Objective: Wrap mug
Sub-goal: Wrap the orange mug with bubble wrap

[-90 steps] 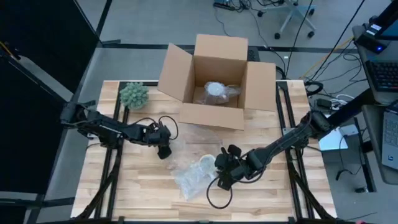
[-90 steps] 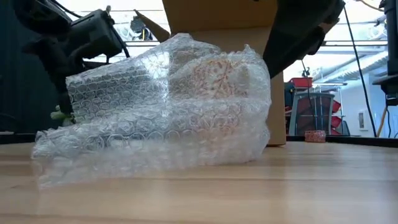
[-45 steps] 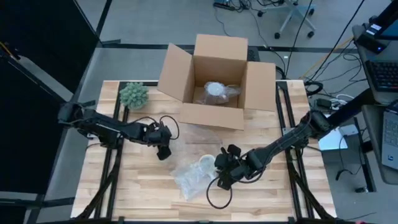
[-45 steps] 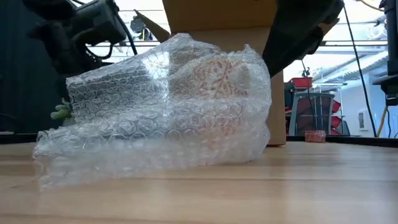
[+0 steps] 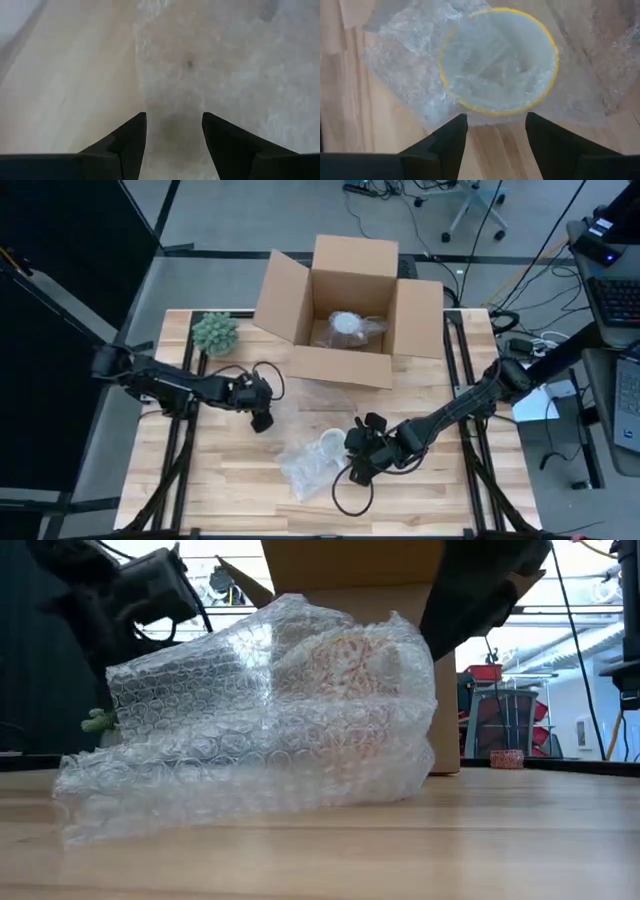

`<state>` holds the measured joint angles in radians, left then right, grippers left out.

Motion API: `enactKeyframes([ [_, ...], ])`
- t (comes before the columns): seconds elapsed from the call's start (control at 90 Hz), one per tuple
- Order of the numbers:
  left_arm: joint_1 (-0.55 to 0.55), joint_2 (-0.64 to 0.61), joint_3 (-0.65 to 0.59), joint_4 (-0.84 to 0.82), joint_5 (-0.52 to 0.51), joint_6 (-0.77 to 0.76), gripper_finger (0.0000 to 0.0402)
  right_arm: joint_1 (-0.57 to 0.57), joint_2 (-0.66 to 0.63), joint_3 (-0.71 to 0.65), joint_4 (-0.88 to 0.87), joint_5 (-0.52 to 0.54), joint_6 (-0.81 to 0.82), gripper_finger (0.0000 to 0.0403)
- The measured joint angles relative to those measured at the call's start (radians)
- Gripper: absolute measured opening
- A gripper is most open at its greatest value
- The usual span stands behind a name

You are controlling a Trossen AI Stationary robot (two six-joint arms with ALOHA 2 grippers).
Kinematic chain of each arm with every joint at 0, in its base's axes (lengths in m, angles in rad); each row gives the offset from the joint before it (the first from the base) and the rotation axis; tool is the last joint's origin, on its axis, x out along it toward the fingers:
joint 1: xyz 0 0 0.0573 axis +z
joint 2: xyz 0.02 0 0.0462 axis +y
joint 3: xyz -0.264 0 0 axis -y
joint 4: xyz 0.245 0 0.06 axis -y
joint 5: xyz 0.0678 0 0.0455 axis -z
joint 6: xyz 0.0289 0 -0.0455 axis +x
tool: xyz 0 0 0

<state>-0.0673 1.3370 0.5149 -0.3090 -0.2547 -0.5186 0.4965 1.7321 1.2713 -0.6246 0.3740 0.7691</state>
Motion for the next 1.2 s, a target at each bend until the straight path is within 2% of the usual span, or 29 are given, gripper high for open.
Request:
enactKeyframes([
  [0.144, 0.0, 0.031, -0.035, 0.087, 0.029, 0.0, 0.0179, 0.0, 0.0, 0.0, 0.016, 0.0, -0.007, 0.019],
  [0.244, 0.0, 0.057, -0.033, 0.101, 0.037, 0.001, 0.0158, 0.0, 0.0, 0.0, 0.016, 0.0, -0.007, 0.019],
  [0.367, -0.001, 0.09, -0.031, 0.113, 0.041, 0.005, 0.0105, 0.0, 0.0, 0.0, 0.016, 0.0, -0.017, 0.019],
  [0.511, -0.016, 0.097, -0.031, 0.134, 0.044, 0.004, 0.0022, 0.0, 0.0, 0.0, 0.016, 0.0, -0.022, 0.019],
  [0.556, -0.024, 0.097, -0.031, 0.145, 0.046, 0.003, 0.001, 0.0, 0.0, 0.0, 0.016, 0.0, -0.022, 0.019],
  [0.778, -0.091, 0.06, 0.004, 0.12, 0.099, 0.001, 0.0001, 0.0, 0.0, 0.0, 0.016, 0.006, -0.062, 0.019],
  [0.956, -0.144, 0.008, 0.056, 0.128, 0.082, 0.001, 0.0, 0.0, 0.0, 0.0, 0.016, 0.049, -0.109, 0.019],
  [1.2, -0.208, -0.041, 0.132, 0.132, 0.045, 0.008, 0.0, -0.005, 0.0, 0.0, 0.021, 0.05, -0.127, 0.019],
])
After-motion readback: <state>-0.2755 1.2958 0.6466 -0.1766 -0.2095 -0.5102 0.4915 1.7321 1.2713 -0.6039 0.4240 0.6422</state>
